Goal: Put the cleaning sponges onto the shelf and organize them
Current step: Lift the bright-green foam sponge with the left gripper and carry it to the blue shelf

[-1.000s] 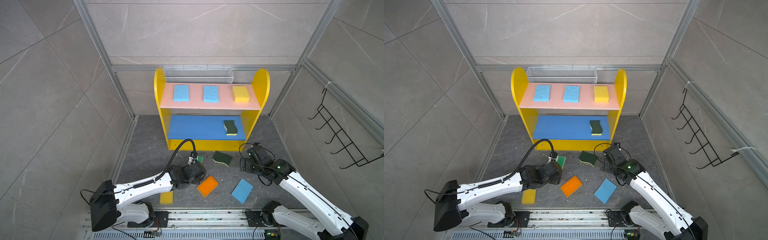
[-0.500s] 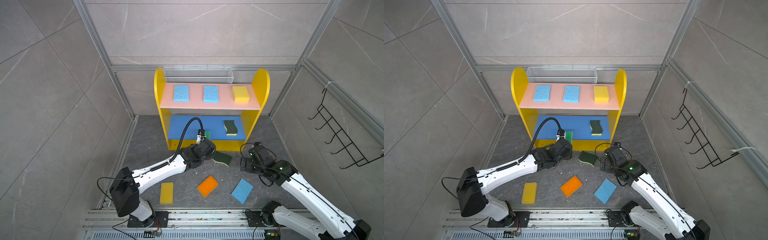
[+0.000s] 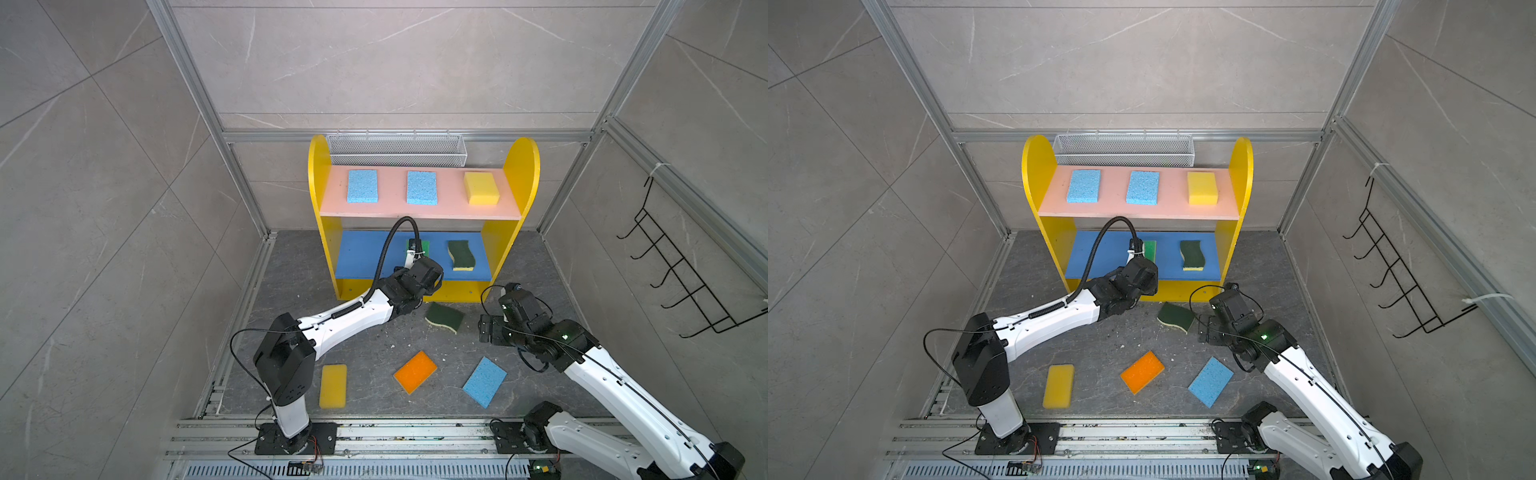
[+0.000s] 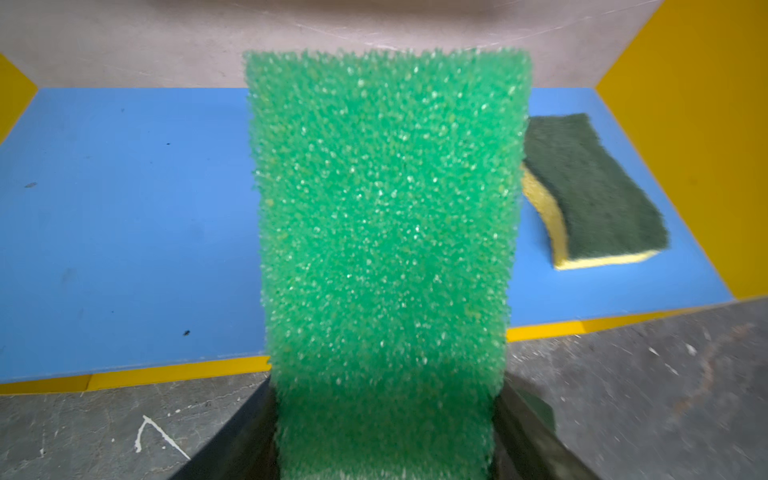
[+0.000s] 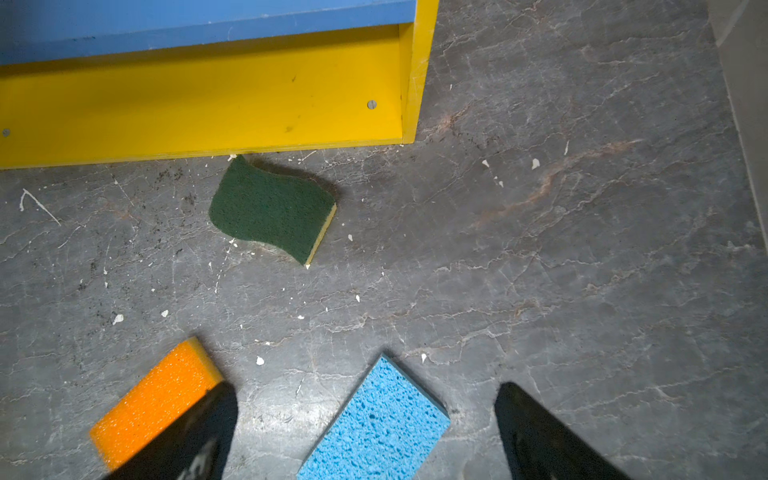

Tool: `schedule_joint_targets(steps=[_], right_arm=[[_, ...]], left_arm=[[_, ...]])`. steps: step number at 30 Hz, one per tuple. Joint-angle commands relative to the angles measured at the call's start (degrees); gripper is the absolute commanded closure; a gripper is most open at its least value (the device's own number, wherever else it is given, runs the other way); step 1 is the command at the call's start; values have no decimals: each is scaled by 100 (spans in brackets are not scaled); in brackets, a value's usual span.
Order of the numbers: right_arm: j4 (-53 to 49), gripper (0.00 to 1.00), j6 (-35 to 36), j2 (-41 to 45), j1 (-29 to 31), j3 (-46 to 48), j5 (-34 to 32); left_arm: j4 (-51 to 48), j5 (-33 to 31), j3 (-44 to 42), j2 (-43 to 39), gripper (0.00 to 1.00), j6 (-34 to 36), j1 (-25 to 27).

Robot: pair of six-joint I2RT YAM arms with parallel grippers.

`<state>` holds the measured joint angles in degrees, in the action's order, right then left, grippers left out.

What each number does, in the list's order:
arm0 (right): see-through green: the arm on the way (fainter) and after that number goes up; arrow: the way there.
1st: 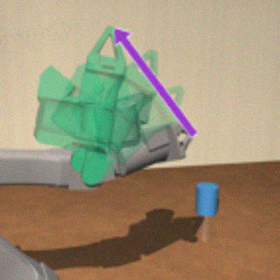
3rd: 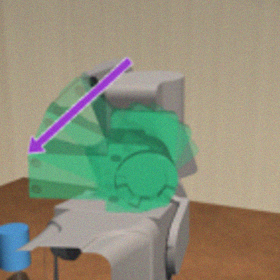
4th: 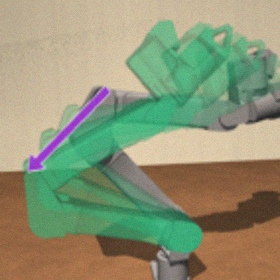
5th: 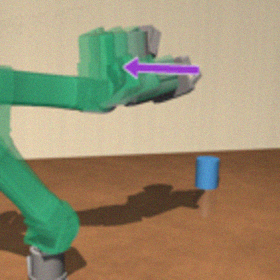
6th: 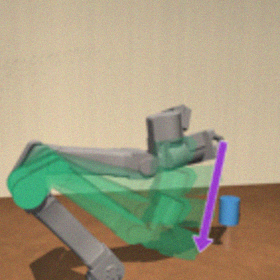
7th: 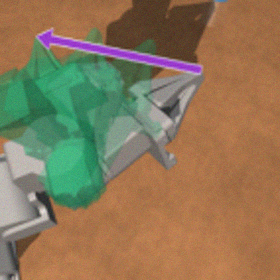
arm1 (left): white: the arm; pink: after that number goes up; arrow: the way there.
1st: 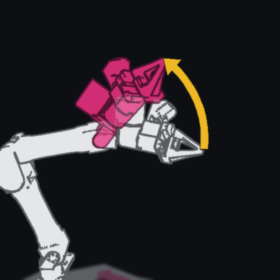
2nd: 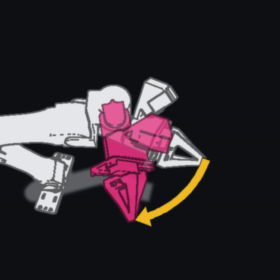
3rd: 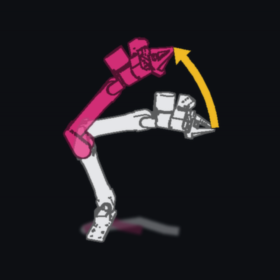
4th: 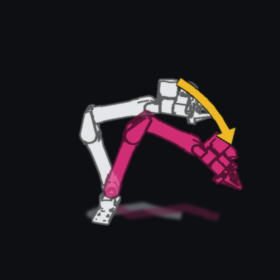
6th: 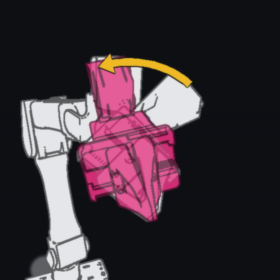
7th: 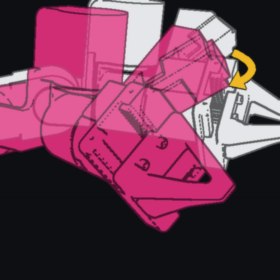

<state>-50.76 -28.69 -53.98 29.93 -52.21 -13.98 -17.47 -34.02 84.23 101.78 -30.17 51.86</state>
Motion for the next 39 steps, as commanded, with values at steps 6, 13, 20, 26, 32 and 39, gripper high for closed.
schedule_joint_targets(steps=[6, 13, 20, 26, 32, 39], right_arm=[[-10, 1, 111, 28, -27, 43, 163], [21, 1, 153, -58, -23, -2, 178], [119, 1, 136, -191, -23, 0, 253], [171, 1, 129, -235, -30, 13, 300], [154, 1, 138, -224, -32, 21, 301], [128, 1, 122, -168, -38, 56, 299]], left_arm=[[194, -316, 575, 495, 32, 62, -182], [218, -211, 695, 706, 32, 73, -323], [199, -184, 804, 911, 32, 148, -393], [232, -201, 839, 1014, 31, 179, -437], [261, -214, 911, 1142, 30, 101, -457], [324, -220, 924, 1257, 26, 47, -475]])
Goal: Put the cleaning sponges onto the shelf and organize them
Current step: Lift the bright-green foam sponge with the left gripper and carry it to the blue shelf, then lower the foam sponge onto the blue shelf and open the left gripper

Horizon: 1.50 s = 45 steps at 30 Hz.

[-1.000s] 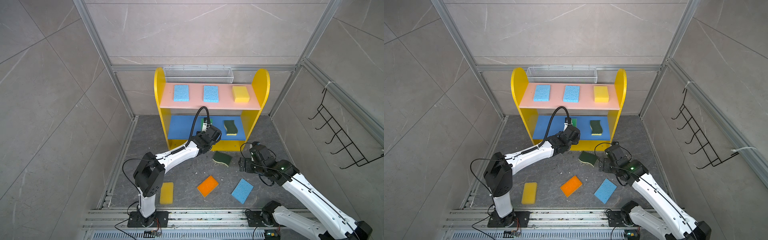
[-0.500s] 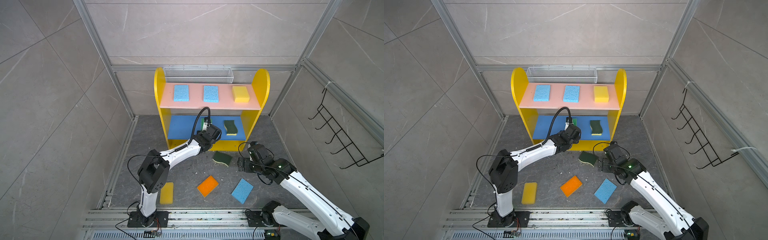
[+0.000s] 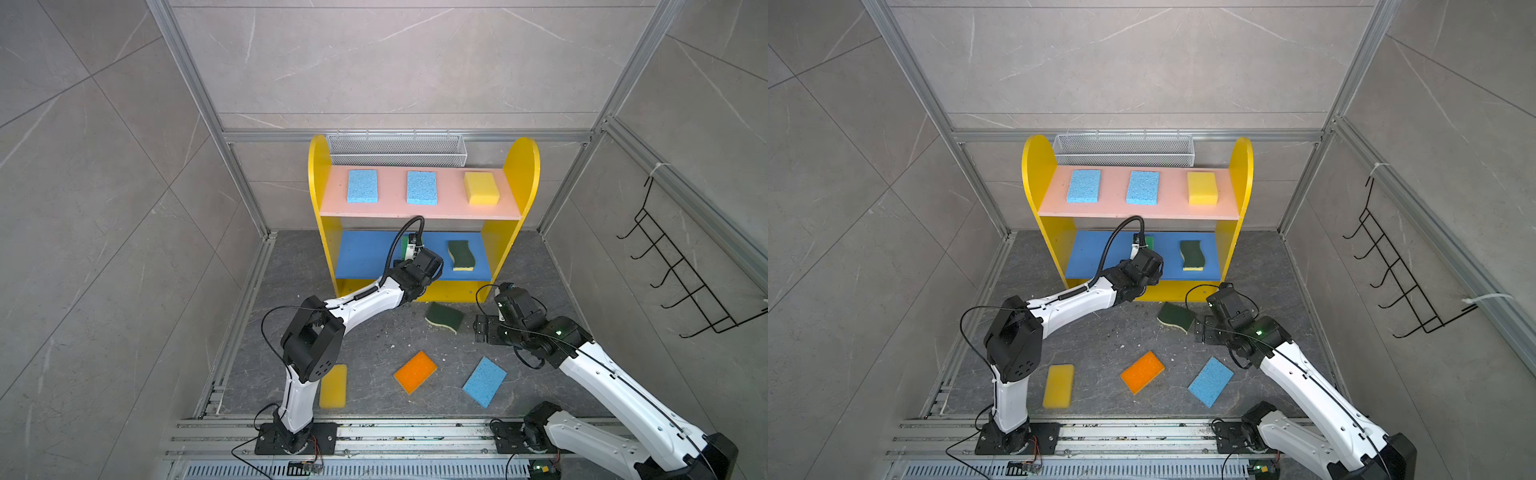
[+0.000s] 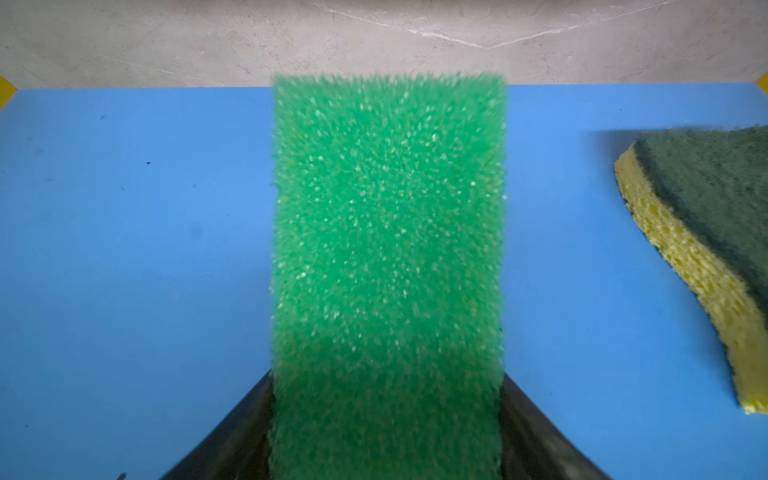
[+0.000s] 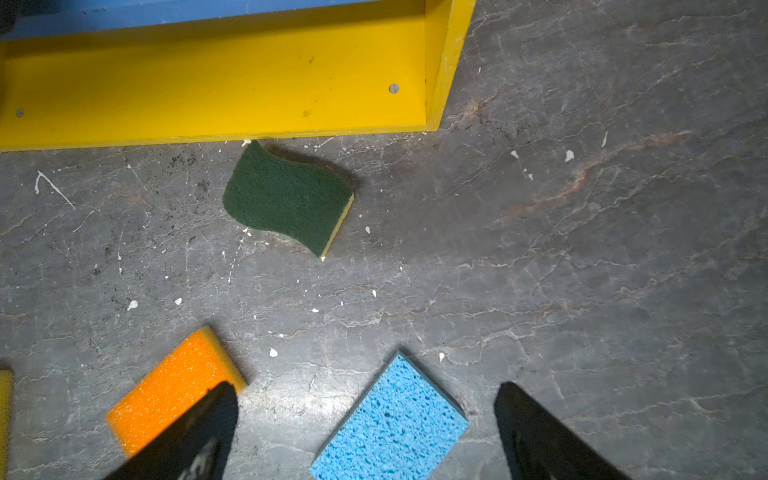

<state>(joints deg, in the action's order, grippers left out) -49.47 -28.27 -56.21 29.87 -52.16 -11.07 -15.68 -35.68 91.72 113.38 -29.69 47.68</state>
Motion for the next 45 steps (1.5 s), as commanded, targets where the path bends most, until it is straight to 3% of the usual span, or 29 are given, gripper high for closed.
schedule_joint_targets(steps=[1, 45], right_arm=[[-5, 1, 83, 57, -26, 64, 3], [8, 2, -21, 110, -23, 137, 211]], left_arm=[[144, -53, 171, 98, 25, -10, -57], [-251, -269, 17, -26, 18, 465, -48]])
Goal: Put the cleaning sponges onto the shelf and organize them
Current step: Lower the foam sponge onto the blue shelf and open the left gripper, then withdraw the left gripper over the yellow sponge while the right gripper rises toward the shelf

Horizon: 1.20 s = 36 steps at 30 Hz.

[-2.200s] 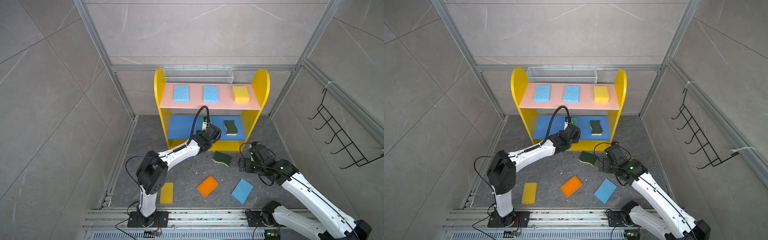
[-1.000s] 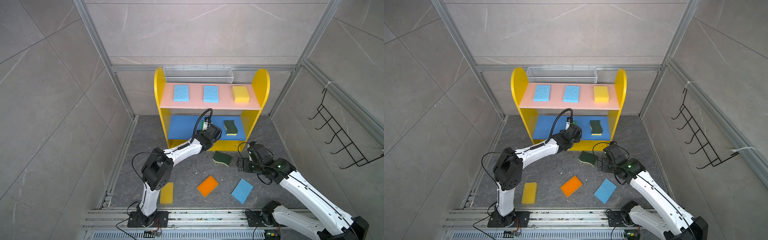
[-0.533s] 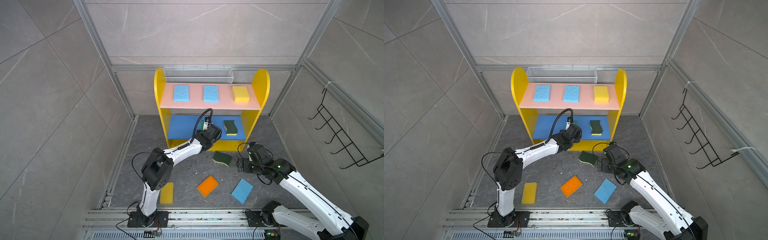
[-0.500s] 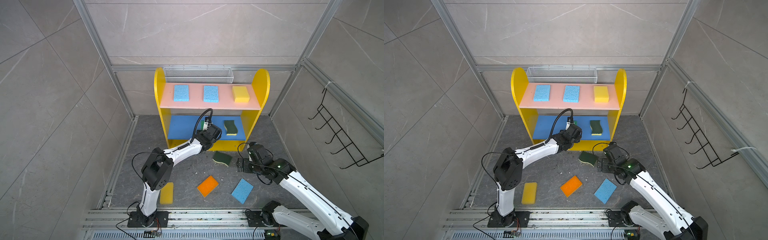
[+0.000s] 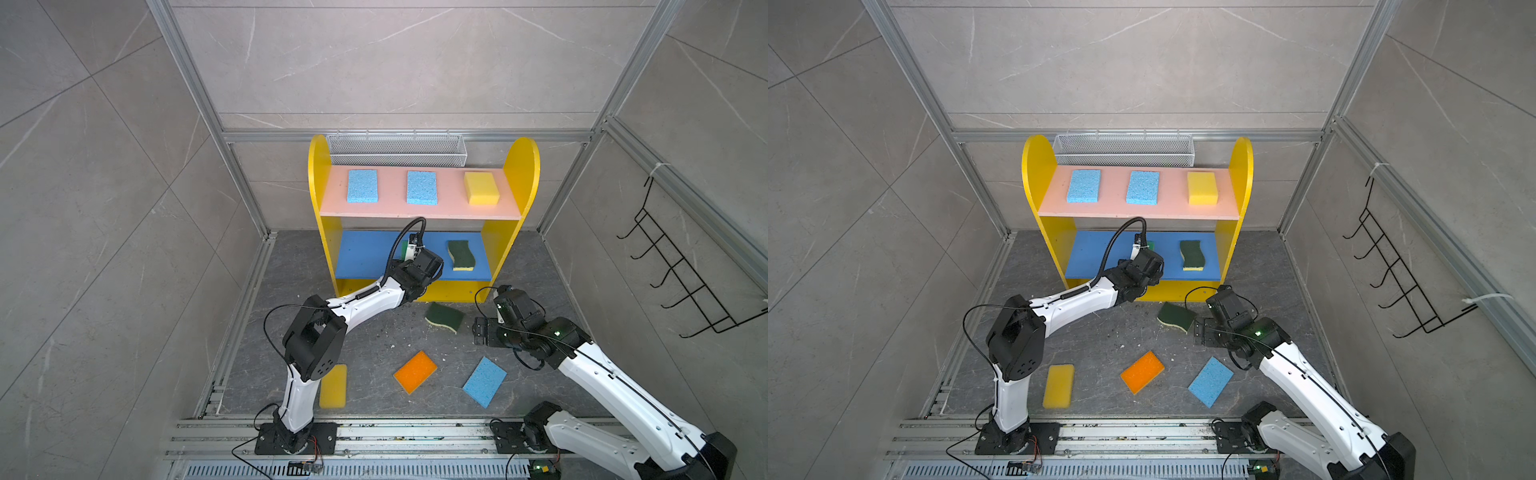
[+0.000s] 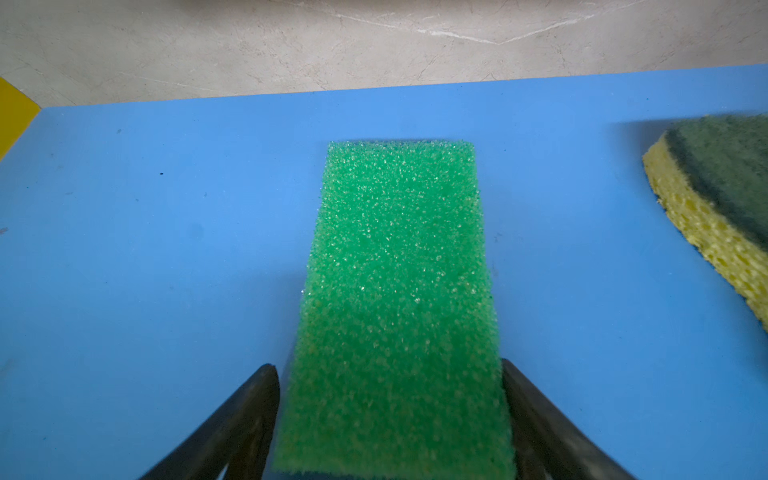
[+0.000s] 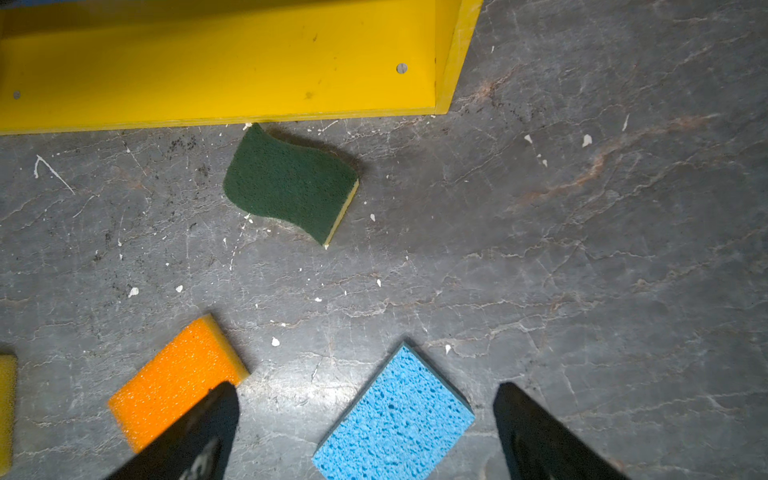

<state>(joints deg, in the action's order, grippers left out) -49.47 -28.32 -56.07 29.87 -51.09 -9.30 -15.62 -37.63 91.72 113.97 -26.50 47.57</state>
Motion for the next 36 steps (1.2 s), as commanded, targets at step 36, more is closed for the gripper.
schedule_joint_targets(steps=[36], right_arm=[[-63, 1, -73, 666, -12, 280, 243]], left_arm=[[-3692, -25, -3316, -5111, 11, -3241, 1503]])
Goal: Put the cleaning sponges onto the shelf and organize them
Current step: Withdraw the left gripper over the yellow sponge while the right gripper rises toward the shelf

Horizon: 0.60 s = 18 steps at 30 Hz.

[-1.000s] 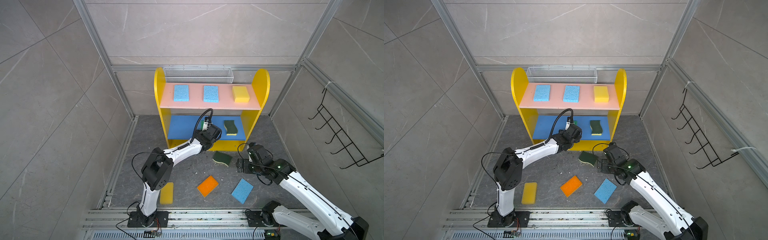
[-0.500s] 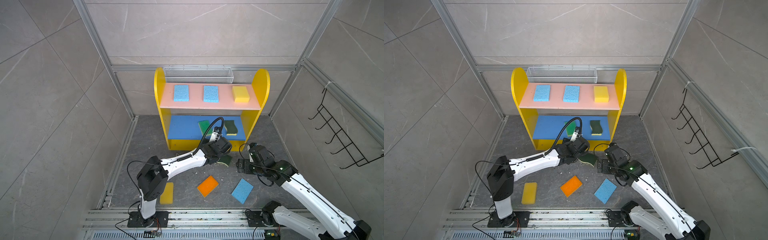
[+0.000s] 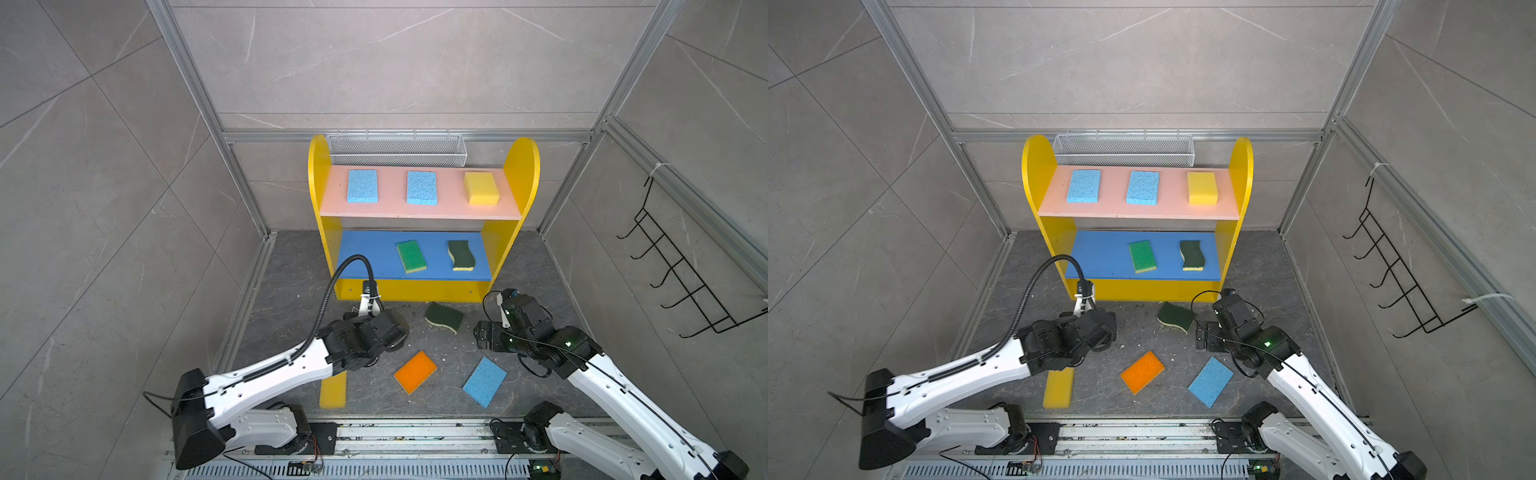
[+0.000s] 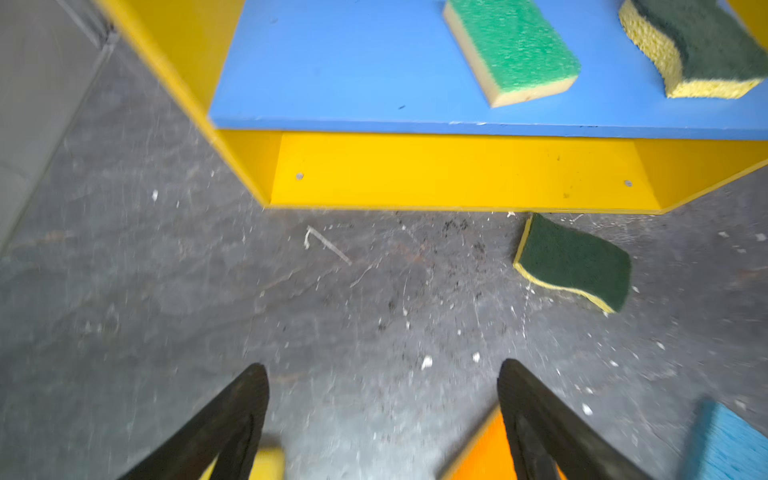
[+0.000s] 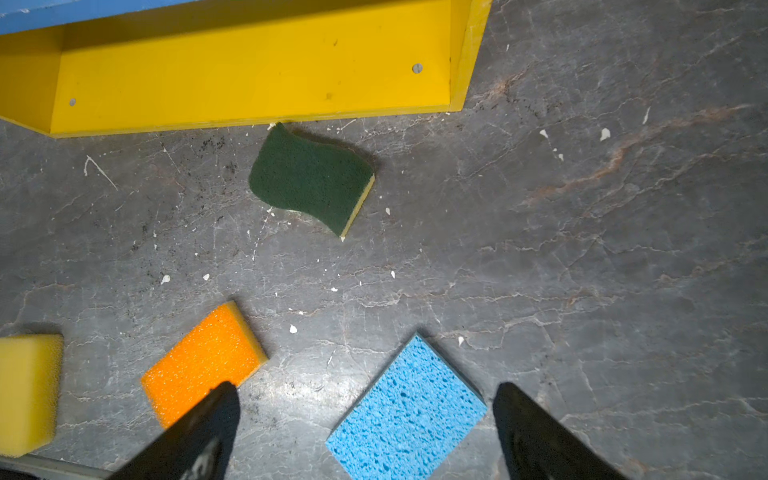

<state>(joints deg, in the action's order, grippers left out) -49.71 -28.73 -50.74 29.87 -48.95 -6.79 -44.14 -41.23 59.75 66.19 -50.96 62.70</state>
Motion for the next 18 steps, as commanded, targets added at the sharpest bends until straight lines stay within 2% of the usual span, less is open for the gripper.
schedule_joint_targets(steps=[1, 5, 10, 18], right_arm=[[-38, 1, -25, 142, -15, 56, -27], [-8, 1, 17, 53, -12, -15, -99], [191, 1, 29, -123, -16, 16, 89], [716, 5, 141, -511, 18, -84, 162]], left_arm=[[-1044, 384, -188, -429, 11, -944, -9], [-1851, 546, -382, -536, 11, -1597, -11], [-2754, 810, -343, -73, 10, -2174, -5], [-2222, 847, -483, 55, 12, -2085, -12]])
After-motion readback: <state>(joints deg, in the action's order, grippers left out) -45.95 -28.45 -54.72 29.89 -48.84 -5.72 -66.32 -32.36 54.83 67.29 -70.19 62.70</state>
